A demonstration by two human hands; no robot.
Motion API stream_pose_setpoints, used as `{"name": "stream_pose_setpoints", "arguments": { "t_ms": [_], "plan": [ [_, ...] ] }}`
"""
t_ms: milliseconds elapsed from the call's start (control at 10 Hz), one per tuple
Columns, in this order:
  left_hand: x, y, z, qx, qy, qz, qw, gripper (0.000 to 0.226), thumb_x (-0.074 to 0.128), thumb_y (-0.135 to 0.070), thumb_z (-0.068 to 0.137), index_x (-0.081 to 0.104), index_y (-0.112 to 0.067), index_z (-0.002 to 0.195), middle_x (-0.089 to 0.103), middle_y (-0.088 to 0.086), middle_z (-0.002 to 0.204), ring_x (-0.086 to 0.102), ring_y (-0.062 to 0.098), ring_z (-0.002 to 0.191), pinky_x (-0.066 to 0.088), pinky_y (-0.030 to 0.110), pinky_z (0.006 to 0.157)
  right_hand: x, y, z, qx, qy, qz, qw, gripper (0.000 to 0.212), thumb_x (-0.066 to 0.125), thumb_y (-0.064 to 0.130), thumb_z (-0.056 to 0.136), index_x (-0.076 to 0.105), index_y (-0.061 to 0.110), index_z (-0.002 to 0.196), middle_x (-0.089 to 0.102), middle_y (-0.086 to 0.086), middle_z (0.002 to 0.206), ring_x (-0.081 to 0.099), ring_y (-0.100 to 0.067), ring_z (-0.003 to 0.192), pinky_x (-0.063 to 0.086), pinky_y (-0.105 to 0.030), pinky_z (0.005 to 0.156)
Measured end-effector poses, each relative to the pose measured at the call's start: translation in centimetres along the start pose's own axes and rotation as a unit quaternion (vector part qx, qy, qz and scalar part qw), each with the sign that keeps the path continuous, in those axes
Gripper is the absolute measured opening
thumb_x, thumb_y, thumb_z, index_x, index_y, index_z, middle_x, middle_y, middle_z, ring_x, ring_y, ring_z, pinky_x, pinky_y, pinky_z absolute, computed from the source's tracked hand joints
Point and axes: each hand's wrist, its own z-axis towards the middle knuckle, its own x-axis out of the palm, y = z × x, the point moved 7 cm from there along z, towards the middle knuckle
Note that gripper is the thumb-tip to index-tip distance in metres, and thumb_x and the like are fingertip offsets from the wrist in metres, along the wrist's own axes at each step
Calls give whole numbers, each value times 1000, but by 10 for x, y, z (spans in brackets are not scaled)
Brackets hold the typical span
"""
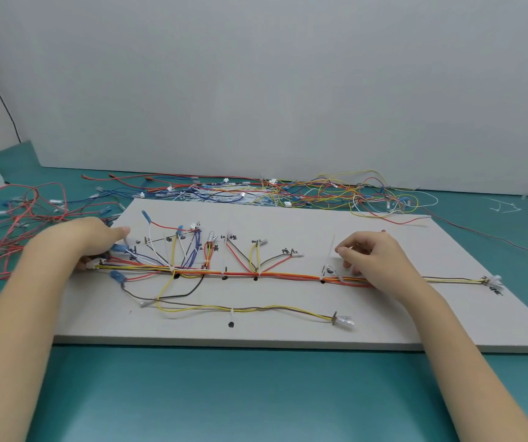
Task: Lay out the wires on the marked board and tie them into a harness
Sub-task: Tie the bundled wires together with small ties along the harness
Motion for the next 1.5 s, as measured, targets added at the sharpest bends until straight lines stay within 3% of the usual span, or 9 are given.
{"name": "stream_pose_setpoints", "arguments": {
  "t_ms": [200, 400, 600, 700, 800, 1000, 1100, 1300, 1500],
  "plan": [
    [-3, -2, 1, -5, -30, 62, 998, 54, 39, -44, 102, 60, 5, 110, 64, 22, 102, 57, 30, 75, 48, 35, 79, 1, 0, 1, 0, 4, -9, 1000, 17, 62, 13, 90, 70, 20, 77, 68, -2, 61, 55, -7, 48, 53, -34, 62],
    [-1, -8, -3, -18, -58, 145, 988, 45, 39, -32, 101, 52, -1, 132, 51, 21, 138, 51, 35, 122, 43, 39, 101, 2, 0, 0, -4, 6, -14, 1000, 17, 62, 14, 90, 70, 21, 78, 68, -1, 62, 55, -4, 48, 50, -30, 61],
    [2, -8, -1, -38, -62, 125, 989, 44, 40, -29, 102, 52, 3, 130, 52, 22, 137, 52, 36, 122, 42, 37, 98, -1, -2, 2, -9, -9, 3, 1000, 16, 60, 14, 91, 68, 27, 86, 67, 0, 65, 57, -8, 49, 55, -37, 62],
    [0, -5, 3, -42, -70, 106, 991, 45, 43, -32, 102, 55, 4, 127, 53, 23, 136, 52, 36, 121, 42, 37, 97, -4, -6, 3, -14, -26, 20, 999, 18, 60, 18, 91, 62, 28, 105, 66, 1, 71, 59, -6, 49, 50, -34, 76],
    [0, -1, 8, -40, -63, 95, 993, 46, 56, -38, 94, 61, 3, 116, 60, 24, 124, 57, 37, 109, 47, 41, 96, -5, -9, 4, -7, -34, 20, 999, 23, 60, 19, 91, 60, 23, 114, 67, 0, 73, 61, -6, 50, 43, -42, 93],
    [-4, 5, 11, -44, -82, 73, 993, 47, 70, -43, 84, 53, -4, 64, 56, 12, 66, 56, 27, 71, 42, 30, 67, -6, -7, 3, -1, -24, 30, 999, 15, 60, 16, 92, 64, 28, 99, 67, -4, 74, 57, -5, 46, 47, -20, 54],
    [-5, 5, 7, -50, -81, 70, 993, 50, 71, -43, 83, 56, -3, 59, 58, 11, 59, 54, 23, 62, 40, 29, 63, -6, -6, 2, 5, -17, 29, 999, 13, 59, 15, 92, 65, 26, 98, 67, -5, 74, 56, -5, 46, 45, -15, 49],
    [-26, -12, -6, -7, -151, 54, 987, 33, 57, -35, 92, 67, -4, 84, 64, 16, 93, 59, 33, 90, 46, 35, 76, -6, -7, 2, 10, -9, 25, 1000, 12, 59, 14, 92, 66, 24, 95, 67, -2, 70, 56, -5, 47, 46, -17, 50],
    [-33, -34, -31, 127, -157, -201, 959, 51, 55, -53, 92, 62, -6, 71, 62, 10, 67, 58, 24, 59, 43, 28, 57, -5, -7, 3, 7, -9, 7, 1000, 14, 59, 14, 91, 67, 26, 89, 68, 0, 65, 56, -5, 47, 52, -27, 56]
  ]
}}
